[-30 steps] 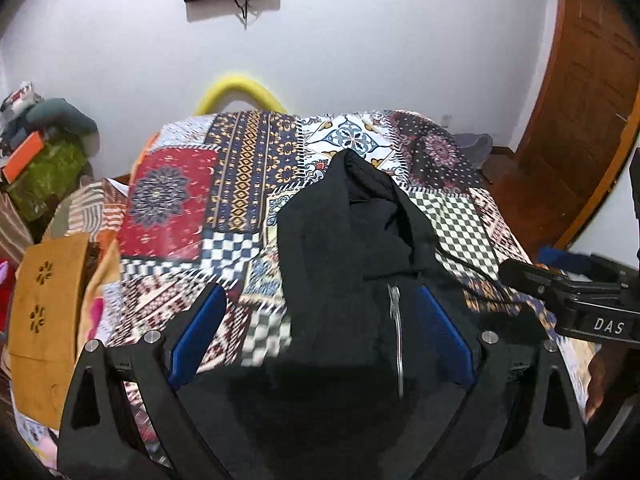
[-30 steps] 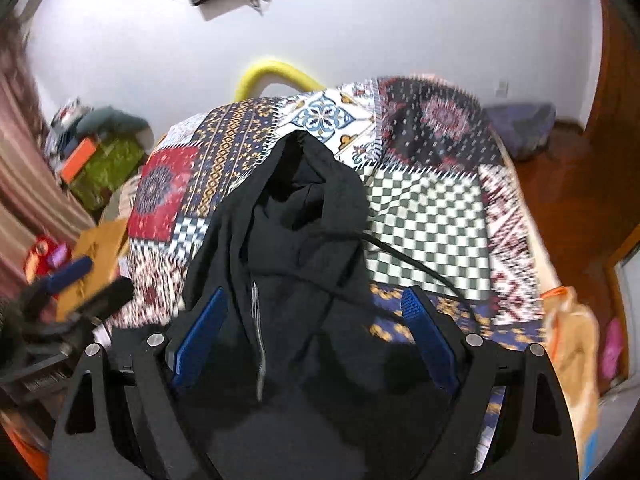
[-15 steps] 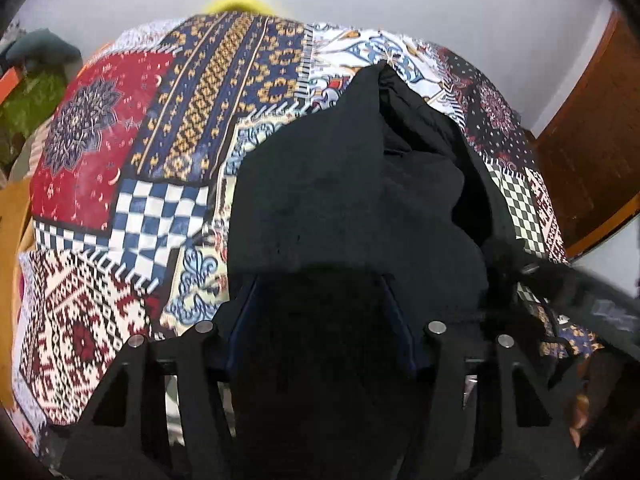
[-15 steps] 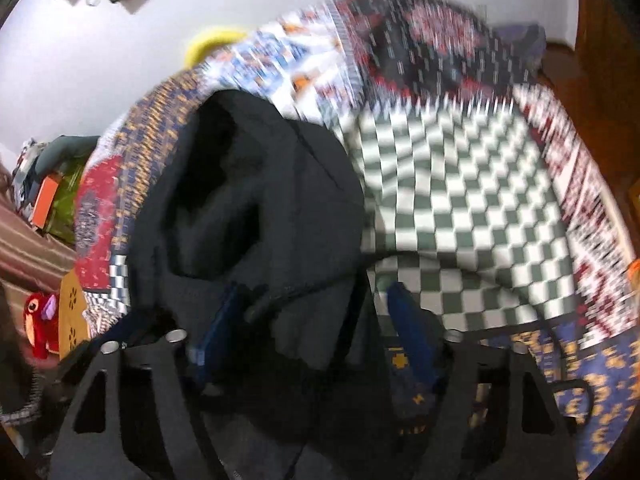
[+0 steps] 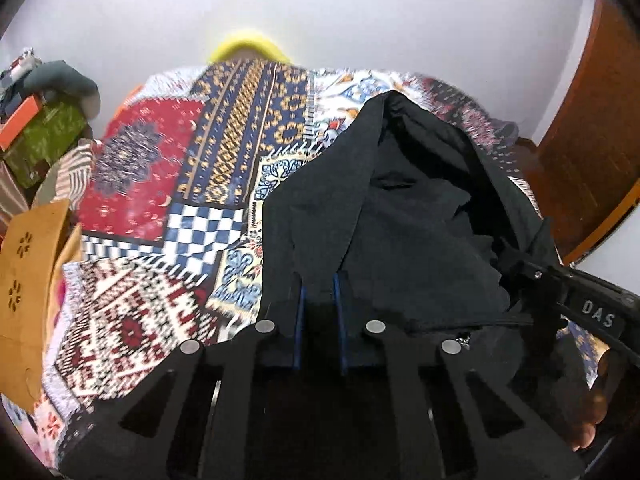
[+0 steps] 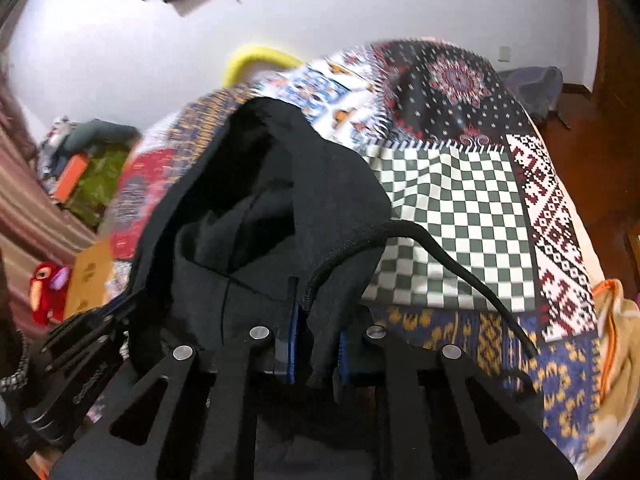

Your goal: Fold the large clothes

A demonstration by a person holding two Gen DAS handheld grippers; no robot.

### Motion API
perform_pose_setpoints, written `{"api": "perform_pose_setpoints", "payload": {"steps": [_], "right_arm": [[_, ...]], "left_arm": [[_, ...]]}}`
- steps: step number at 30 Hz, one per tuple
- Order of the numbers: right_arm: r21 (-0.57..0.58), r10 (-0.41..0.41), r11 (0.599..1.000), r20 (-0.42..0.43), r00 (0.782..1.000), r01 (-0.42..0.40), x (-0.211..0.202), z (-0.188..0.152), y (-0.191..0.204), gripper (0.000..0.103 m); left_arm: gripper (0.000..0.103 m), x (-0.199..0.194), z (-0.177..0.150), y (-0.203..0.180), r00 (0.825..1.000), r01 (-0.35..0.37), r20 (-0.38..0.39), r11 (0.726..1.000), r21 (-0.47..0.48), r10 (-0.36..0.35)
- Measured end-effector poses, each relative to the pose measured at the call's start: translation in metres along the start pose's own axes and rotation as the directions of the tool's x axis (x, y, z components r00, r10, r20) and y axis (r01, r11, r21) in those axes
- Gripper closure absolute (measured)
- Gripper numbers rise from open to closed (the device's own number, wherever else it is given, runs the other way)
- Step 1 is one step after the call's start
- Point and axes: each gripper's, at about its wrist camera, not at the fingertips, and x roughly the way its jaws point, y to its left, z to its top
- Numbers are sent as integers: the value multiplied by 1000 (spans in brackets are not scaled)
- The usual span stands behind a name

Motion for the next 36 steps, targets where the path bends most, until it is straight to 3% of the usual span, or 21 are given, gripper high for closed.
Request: {"api": "perform_pose_setpoints", "payload": {"steps": [6,11,15,19,23,25,29,31,32,34,36], "right_arm": [[-90,35,995,18,999,-33,-48,-41,27,90],[-140,43,989,6,999,-42,-75,-92,33,90],[-137,38,990,-35,999,-43,-77,-119,23,86],[-106,0,994,-82,997,-9,-79,-138,6,83],[-142,-67,988,-65,996,57,-92,-145,3,82],[-136,-48,990,-57,997,40,-99,-143,2,81],[-127,-23,992,-4,1000,23,-110,-132,3,55],[-133,-26,991,22,999,29,-111,-126,5,53],[-137,-24,990,23,999,27,-109,-122,5,53],[-141,-20,990,22,1000,23,-104,-115,6,52],[-140,-18,990,22,1000,21,-97,-108,5,52]], "left_arm": [[91,-72,-33,-4,998,43,34,998,55,-45],[91,-114,-84,-8,996,73,41,992,99,-77],[90,-125,-126,-7,994,106,14,988,114,-108],[89,-121,-156,-1,985,168,-60,981,97,-162],[90,-117,-179,1,992,97,-101,981,169,-81],[90,-114,-186,4,988,96,-137,976,195,-70],[90,-121,-183,7,990,79,-131,971,224,-50],[87,-129,-173,6,992,92,-107,973,213,-70],[84,-131,-170,8,992,100,-95,973,206,-82],[66,-138,-156,5,993,113,-58,974,198,-104],[58,-144,-143,-1,993,118,-20,972,201,-116]]}}
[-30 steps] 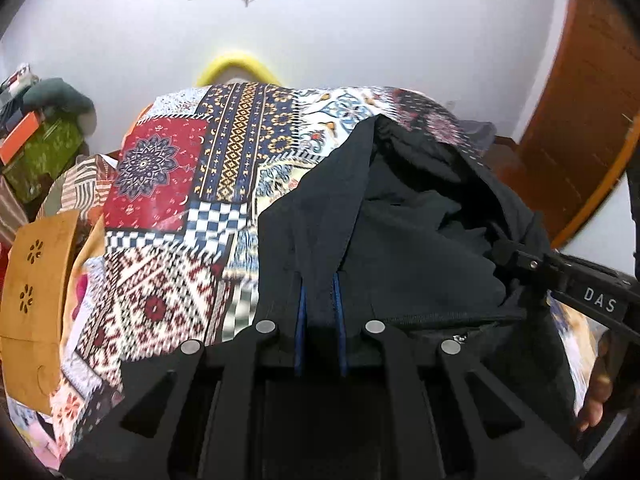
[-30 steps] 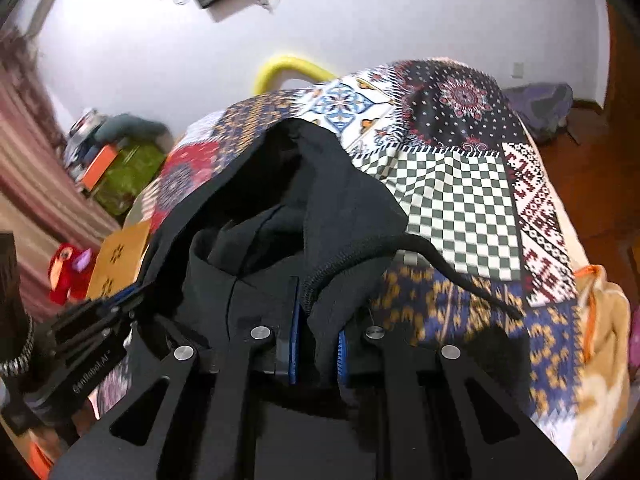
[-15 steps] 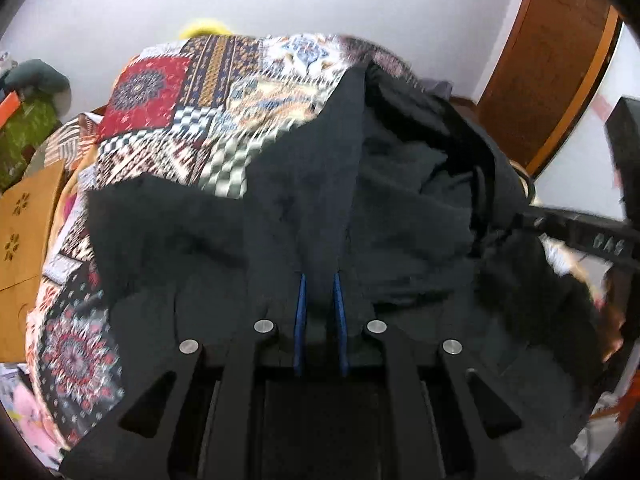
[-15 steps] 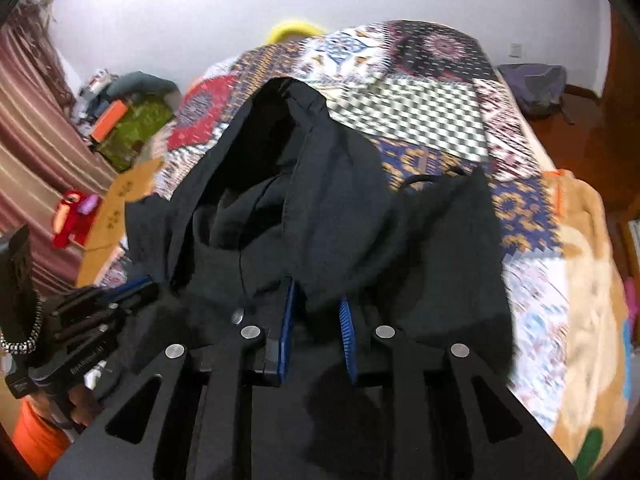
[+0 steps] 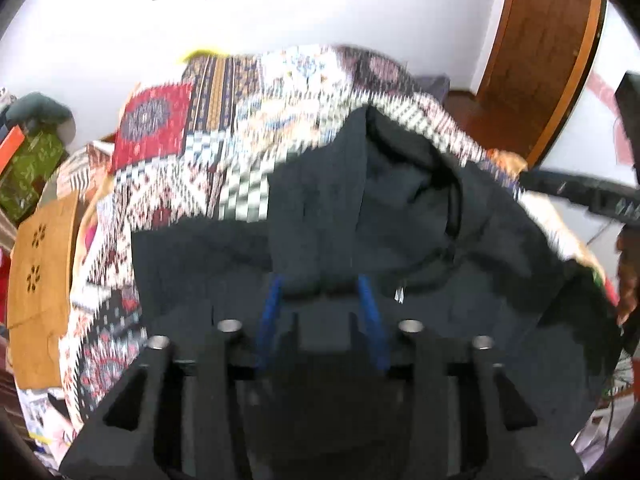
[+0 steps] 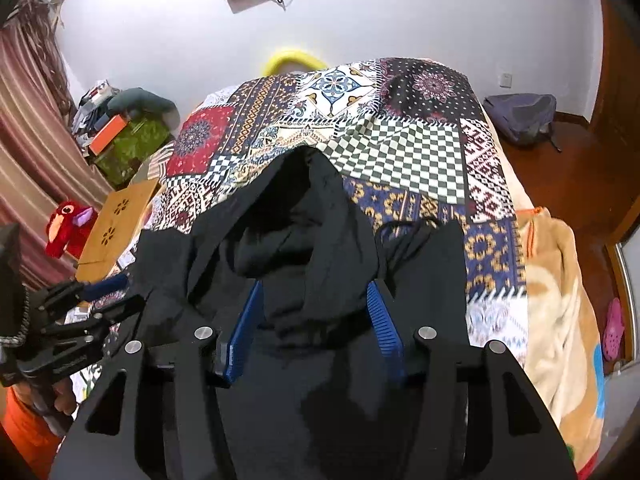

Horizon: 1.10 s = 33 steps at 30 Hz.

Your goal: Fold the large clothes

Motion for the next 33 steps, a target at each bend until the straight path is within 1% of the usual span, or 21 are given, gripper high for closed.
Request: {"api": "perform_pose_setpoints", "payload": {"steps": [3,6,9,11,13,15,18,20,22,23,24,25,26,27,28,29,30,33], "right_arm": [[-3,8,1000,-20,1000,-9,16,14,-5,52],[-3,6,1000,-48,999,-6,33,25,-10,52],[-5,0,1000,-58,998,0,50,35,-17,52],[10,-7,1000,-52,999,7,61,39,-21,52],[29,22,999,-73,997,-20,77,42,-25,52],[34,27,999,-95,995,-24,90,44,-26,52],[26,16,1000,-126,992,-13,108,44,-28,52],[46,41,998,-151,988,-34,118,42,-32,52],[56,38,998,-167,985,-29,124,38,-35,63],[50,30,998,-175,984,-22,125,38,-35,73],[40,22,999,-172,985,-15,124,37,-34,82],[30,20,999,-163,986,-15,120,36,-32,86],[13,11,1000,-147,989,-9,114,36,-28,87],[0,-5,1000,-122,993,5,107,36,-24,90],[-18,-23,1000,-78,997,22,94,35,-18,91],[-30,-33,999,-51,998,31,87,36,-14,91],[-42,-36,998,-19,999,35,75,36,-10,92],[-77,-29,996,60,998,34,36,30,4,92]], "left_arm": [[57,2,23,-9,999,17,32,999,27,-18],[57,13,45,-18,998,37,50,998,52,-39],[56,34,64,-26,998,16,63,998,67,-21],[56,54,72,-27,999,16,40,998,65,-18],[56,74,77,-28,1000,20,5,998,62,-21],[56,95,79,-26,999,26,-29,998,52,-24],[56,117,78,-21,998,29,-49,998,52,-27],[56,128,77,-17,997,45,-62,998,44,-42],[56,133,75,-13,996,60,-66,998,35,-58],[56,134,74,-12,995,69,-68,997,35,-66],[58,134,73,-12,995,74,-65,997,35,-72],[65,132,72,-11,995,81,-57,996,39,-79],[68,130,72,-12,995,82,-55,996,43,-80],[73,125,71,-13,996,79,-49,996,48,-77],[81,120,71,-12,996,81,-41,995,50,-79],[82,112,70,-13,996,82,-32,995,52,-81],[86,103,69,-12,996,83,-24,995,54,-82],[87,70,68,-9,995,97,12,994,55,-98]]}}
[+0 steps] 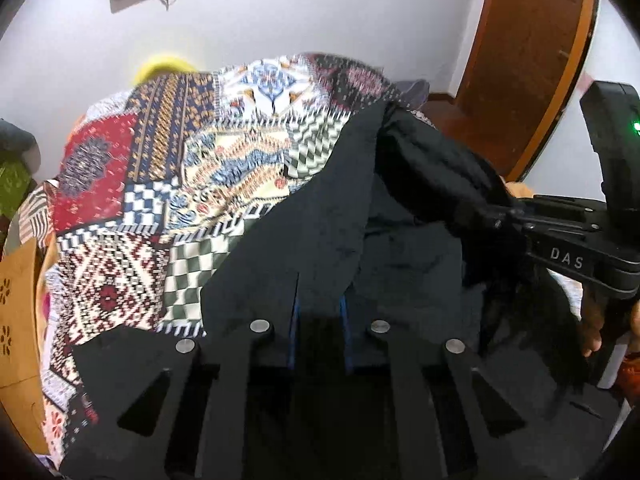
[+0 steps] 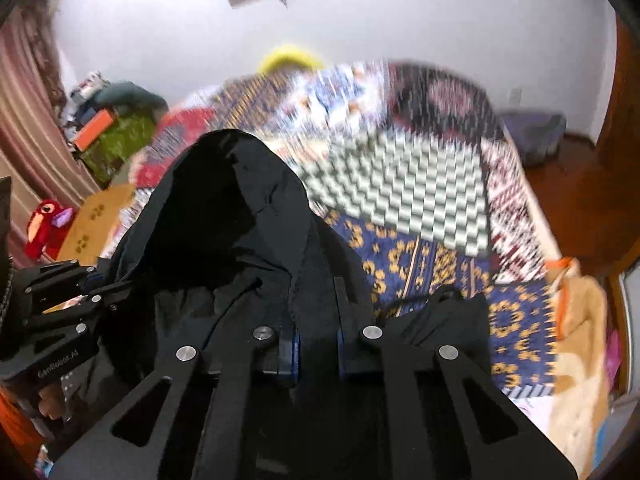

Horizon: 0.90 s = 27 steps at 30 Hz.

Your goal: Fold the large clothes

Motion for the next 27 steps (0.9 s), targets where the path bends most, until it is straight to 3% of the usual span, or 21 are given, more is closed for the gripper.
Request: {"api": "perform_pose_setpoints", "payload": {"steps": [7,14,17,21,27], "right_arm": [[-77,36,997,64,997,-31,-71,-22,30,92],[-84,70,994,-20,997,-72,-93,-61,46,84],[-67,99,993,-54,994,-102,-108,-81,42,74],[-64,34,997,-74,997,-38,-121,-97,29,68],[-22,27,999,-41,999,-28,-145,-96,17,66]], "left_arm": [[88,-80,-23,-13,997,2,73,1000,12,-3],[85,-105,-77,-25,1000,-23,1,1000,0,23],[72,-112,-102,-31,999,-14,-44,1000,-2,14],[54,-131,-135,-31,998,-57,-40,998,9,57],[46,-162,-147,-15,992,-127,11,991,-38,127]]}}
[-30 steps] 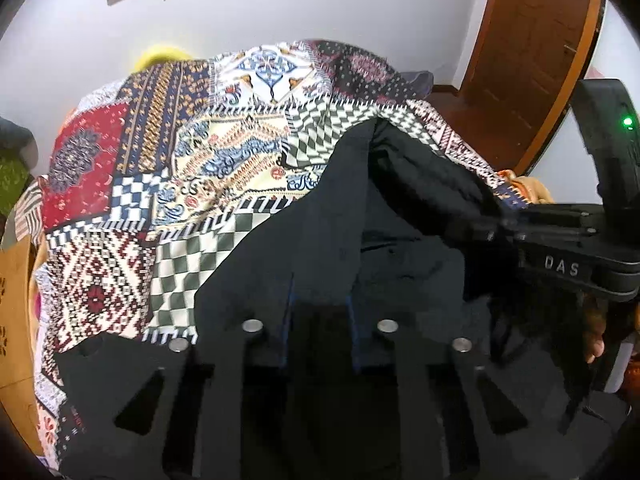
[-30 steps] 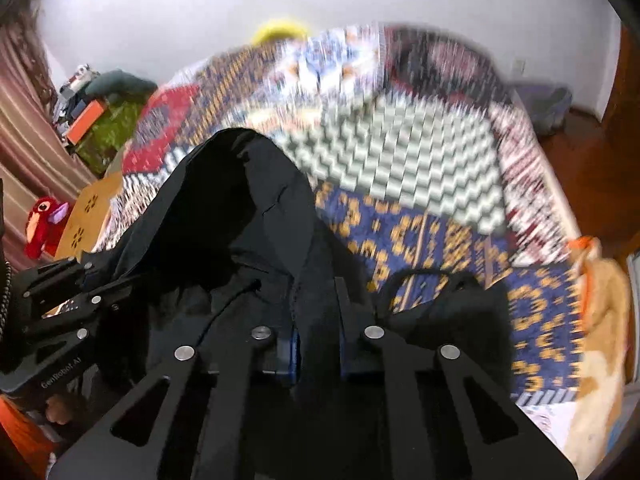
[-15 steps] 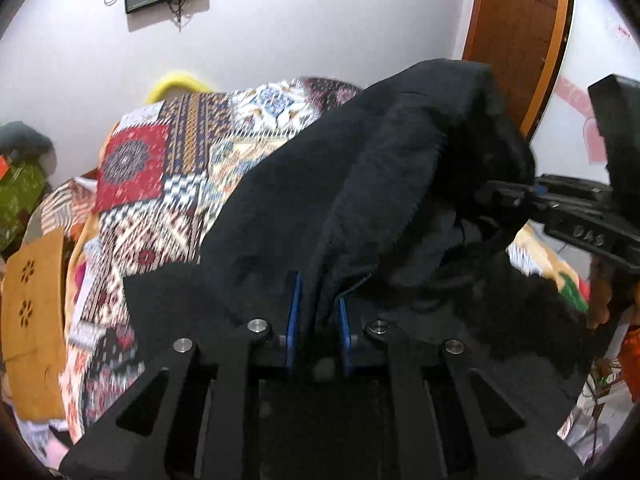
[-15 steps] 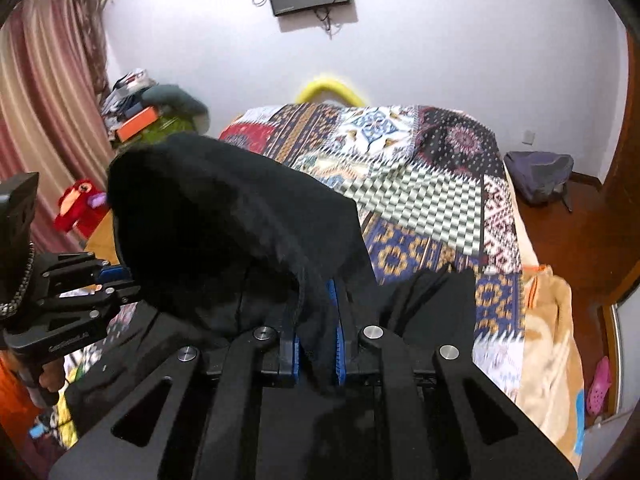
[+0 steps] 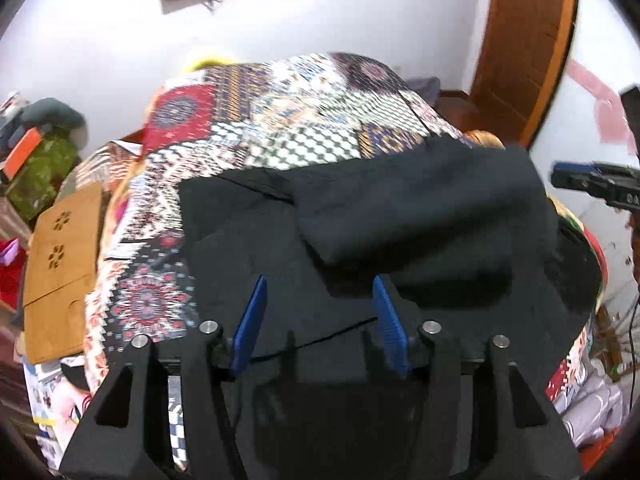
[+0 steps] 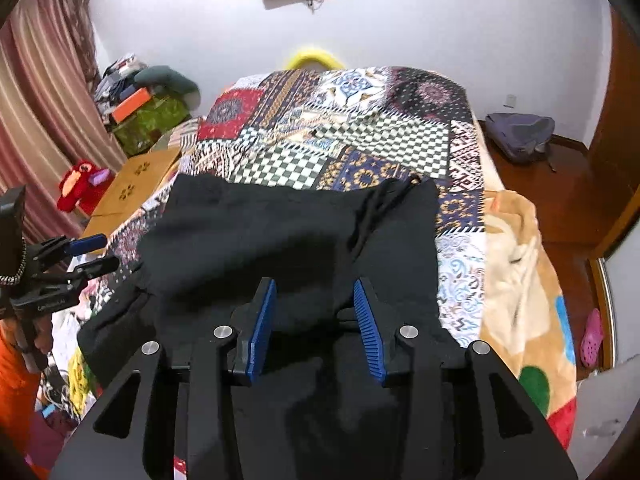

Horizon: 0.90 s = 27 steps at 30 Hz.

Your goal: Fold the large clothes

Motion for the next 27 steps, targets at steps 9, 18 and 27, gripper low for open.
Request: {"api": "perform_pose_setpoints", "payload": {"steps": [9,18,27], "right_arm": [[-8,34,999,57,998,-33,5,11,21,45],[25,39,999,-212,976,-35,92,-38,8,42],[18,-15,1000,-218,976,19,79,-46,2,39]], "left_arm": [[38,2,23,9,997,59,57,988,-144,-51],[33,79,-16,-17,991,-23,-131,999,-30,19],[25,85,-40,2,988,-26,-157,995,-100,10]]}}
